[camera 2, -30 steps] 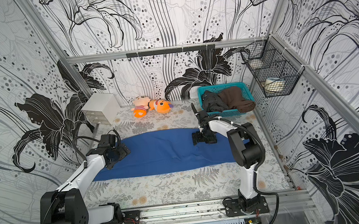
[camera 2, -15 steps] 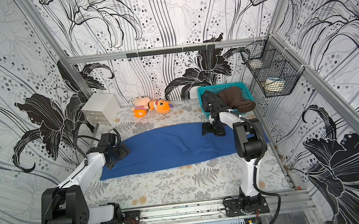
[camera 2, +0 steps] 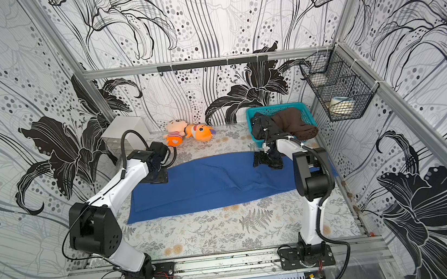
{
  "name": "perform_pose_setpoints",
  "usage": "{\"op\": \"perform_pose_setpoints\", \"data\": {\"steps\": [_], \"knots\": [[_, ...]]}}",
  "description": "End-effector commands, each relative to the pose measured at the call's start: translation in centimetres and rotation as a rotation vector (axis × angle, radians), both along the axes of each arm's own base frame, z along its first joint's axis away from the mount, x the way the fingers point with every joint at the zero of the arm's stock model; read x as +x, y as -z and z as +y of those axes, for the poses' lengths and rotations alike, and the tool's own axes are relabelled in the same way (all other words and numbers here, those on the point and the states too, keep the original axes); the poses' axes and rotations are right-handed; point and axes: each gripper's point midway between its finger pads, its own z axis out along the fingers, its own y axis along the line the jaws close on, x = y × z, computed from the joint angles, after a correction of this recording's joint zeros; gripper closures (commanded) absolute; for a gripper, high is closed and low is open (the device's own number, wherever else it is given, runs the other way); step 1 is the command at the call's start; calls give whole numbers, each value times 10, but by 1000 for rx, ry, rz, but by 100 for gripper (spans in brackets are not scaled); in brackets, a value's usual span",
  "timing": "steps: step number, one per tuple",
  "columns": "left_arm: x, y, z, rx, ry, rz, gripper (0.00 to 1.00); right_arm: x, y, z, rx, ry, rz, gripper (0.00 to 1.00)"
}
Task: Roll up the long pants
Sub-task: Move the long pant to the center of the board, then fold the long pant at the center of the board.
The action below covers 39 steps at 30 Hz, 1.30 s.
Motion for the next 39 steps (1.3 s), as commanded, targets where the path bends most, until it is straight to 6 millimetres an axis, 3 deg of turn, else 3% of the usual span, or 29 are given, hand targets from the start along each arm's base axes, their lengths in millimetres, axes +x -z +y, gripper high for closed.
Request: {"op": "perform_pose_setpoints", "data": {"steps": [1, 5, 9, 13, 17, 24, 30, 34, 39], "knots": [[-10, -22, -8, 0, 164, -2, 1, -2, -23, 8, 55, -29, -53, 1], [-12, -15, -59, 11, 417, -17, 1, -1, -22, 14, 93, -28, -52, 1], [-24, 15, -110, 102, 629, 70, 1, 0, -20, 19, 120, -27, -42, 1], [-20, 39, -132, 151, 711, 120, 1, -3, -23, 21, 135, -29, -45, 0], [-8, 52, -137, 177, 767, 103, 1, -4, -28, 20, 135, -29, -55, 0], [-4, 78, -126, 148, 749, 135, 1, -6, -31, 23, 153, -31, -57, 0], [3, 95, -109, 116, 673, 174, 12, -6, -36, 26, 170, -34, -71, 1], [0, 98, -105, 103, 653, 197, 15, -6, -36, 27, 178, -34, -70, 0], [-10, 88, -114, 31, 657, 165, 13, -5, -37, 28, 185, -35, -74, 1]]}}
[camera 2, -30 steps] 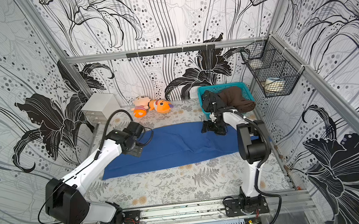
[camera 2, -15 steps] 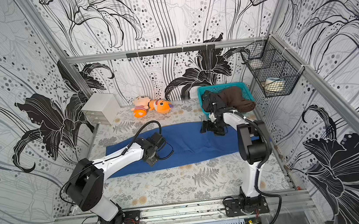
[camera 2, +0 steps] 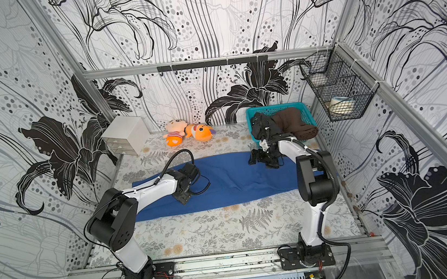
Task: Roll up the long pants
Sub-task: Fold the long pant at the center of the board.
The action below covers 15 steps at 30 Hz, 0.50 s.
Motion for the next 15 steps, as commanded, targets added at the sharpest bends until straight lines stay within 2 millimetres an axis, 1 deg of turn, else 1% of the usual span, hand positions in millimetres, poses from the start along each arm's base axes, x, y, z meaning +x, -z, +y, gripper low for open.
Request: {"op": "perform_pose_setpoints", "data": {"steps": [1, 3, 6, 8, 12, 15], "knots": [[-8, -11, -10, -78, -1, -20, 12, -3, -10, 3, 25, -2, -16, 1], [-10, -13, -12, -91, 15, -35, 11, -3, -11, 4, 28, -2, -16, 1], [-9, -11, -11, -78, 18, -32, 11, -3, -11, 4, 29, -2, -16, 0], [-9, -5, -10, -62, 15, -16, 12, -3, -10, 4, 29, -1, -14, 0], [-7, 9, -8, -22, 3, 18, 19, -4, -11, 5, 34, -3, -15, 1], [-9, 18, -7, -2, 5, 48, 19, -4, -12, 5, 33, -3, -17, 0]]}}
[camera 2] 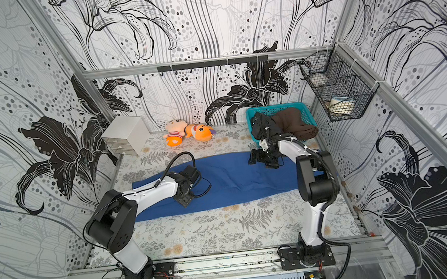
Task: Roll up the long pants
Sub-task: Fold the long pant at the center of the board.
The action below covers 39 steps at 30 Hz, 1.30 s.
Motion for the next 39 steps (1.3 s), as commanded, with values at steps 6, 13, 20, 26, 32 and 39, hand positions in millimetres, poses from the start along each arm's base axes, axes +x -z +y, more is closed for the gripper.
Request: {"op": "perform_pose_setpoints", "data": {"steps": [6, 13, 20, 26, 32, 39], "knots": [[5, 8, 1, 31, -9, 7, 14, -4, -12, 4, 28, -1, -20, 1], [9, 18, 8, 58, -24, 36, 17, -4, -15, 4, 34, 0, -26, 1], [6, 24, 10, 56, -37, 62, 35, -3, -15, 6, 43, -2, -27, 1], [8, 19, 10, 55, -38, 56, 44, -3, -15, 6, 41, 0, -27, 1], [15, 10, 15, 75, -40, 20, 42, -4, -14, 5, 41, 0, -25, 1], [21, 12, 22, 103, -58, 18, 42, -3, -14, 6, 44, -1, -25, 0]]}}
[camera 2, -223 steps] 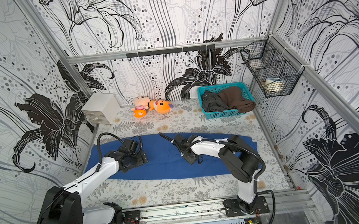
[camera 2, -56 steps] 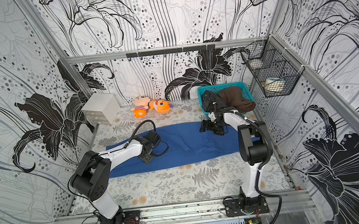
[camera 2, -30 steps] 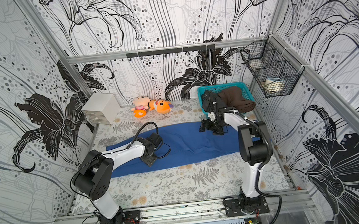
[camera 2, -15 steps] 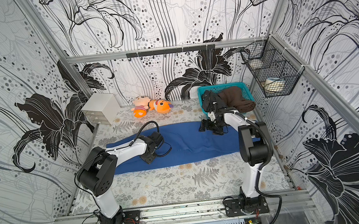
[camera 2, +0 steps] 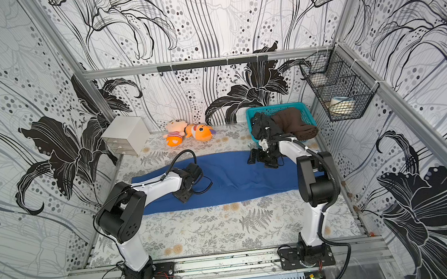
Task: Roll up the long pants
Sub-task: Fold the long pant at the center of the board.
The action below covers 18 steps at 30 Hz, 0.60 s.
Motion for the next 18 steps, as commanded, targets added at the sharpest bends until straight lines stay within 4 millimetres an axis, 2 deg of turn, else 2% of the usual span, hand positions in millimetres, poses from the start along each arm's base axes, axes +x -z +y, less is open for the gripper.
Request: {"op": "perform_pose_setpoints", "data": {"steps": [1, 10, 18], "knots": [[2, 8, 12, 47, -23, 13, 42, -3, -9, 3, 21, 4, -11, 0], [11, -9, 12, 34, -21, -57, 43, -3, -8, 3, 21, 3, -8, 0], [18, -11, 15, 64, -16, -87, 43, -3, -8, 3, 23, 3, -9, 1]]}}
